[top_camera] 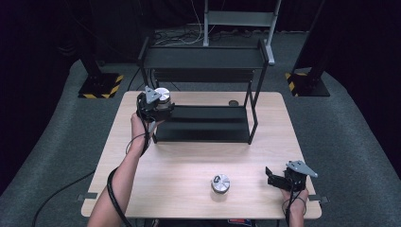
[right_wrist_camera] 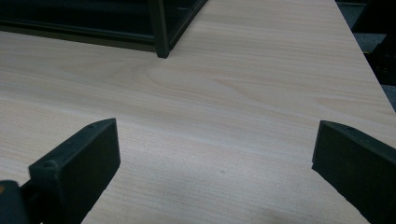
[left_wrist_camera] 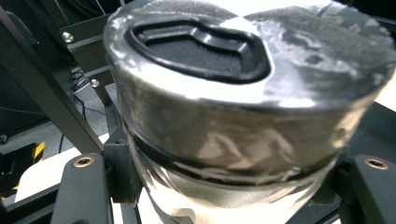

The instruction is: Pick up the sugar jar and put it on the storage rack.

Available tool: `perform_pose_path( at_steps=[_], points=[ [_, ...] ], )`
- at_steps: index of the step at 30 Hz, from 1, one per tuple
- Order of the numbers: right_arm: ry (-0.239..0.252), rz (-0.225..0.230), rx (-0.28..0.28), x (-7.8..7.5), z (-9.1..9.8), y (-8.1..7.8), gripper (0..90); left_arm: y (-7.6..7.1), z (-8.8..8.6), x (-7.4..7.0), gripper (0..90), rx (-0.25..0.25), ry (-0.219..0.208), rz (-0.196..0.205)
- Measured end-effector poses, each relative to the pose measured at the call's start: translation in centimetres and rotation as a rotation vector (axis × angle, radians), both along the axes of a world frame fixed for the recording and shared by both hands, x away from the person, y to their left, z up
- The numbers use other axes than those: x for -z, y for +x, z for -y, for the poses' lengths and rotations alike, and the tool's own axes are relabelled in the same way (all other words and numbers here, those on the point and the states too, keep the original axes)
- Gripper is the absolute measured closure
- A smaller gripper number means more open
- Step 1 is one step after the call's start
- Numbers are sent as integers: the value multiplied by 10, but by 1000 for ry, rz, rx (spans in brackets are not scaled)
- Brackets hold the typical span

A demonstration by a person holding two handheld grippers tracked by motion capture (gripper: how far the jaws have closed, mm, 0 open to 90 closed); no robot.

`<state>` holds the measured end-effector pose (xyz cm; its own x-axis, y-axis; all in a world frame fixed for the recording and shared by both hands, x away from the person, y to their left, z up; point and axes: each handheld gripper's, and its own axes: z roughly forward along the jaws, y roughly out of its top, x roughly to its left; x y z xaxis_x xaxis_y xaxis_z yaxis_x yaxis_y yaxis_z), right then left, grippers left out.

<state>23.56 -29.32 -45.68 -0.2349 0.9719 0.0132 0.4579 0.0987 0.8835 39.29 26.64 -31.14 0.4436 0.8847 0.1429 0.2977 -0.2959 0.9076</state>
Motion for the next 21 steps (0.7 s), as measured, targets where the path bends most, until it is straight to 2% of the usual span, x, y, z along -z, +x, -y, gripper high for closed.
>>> perform_pose_path(
  at_steps=[5,21],
  points=[
    [-1,-1,0,0,0,0,0,2,-2,-3,304,2,-15,1],
    [-2,0,1,0,0,0,1,4,-1,-16,304,6,-5,16]
  ],
)
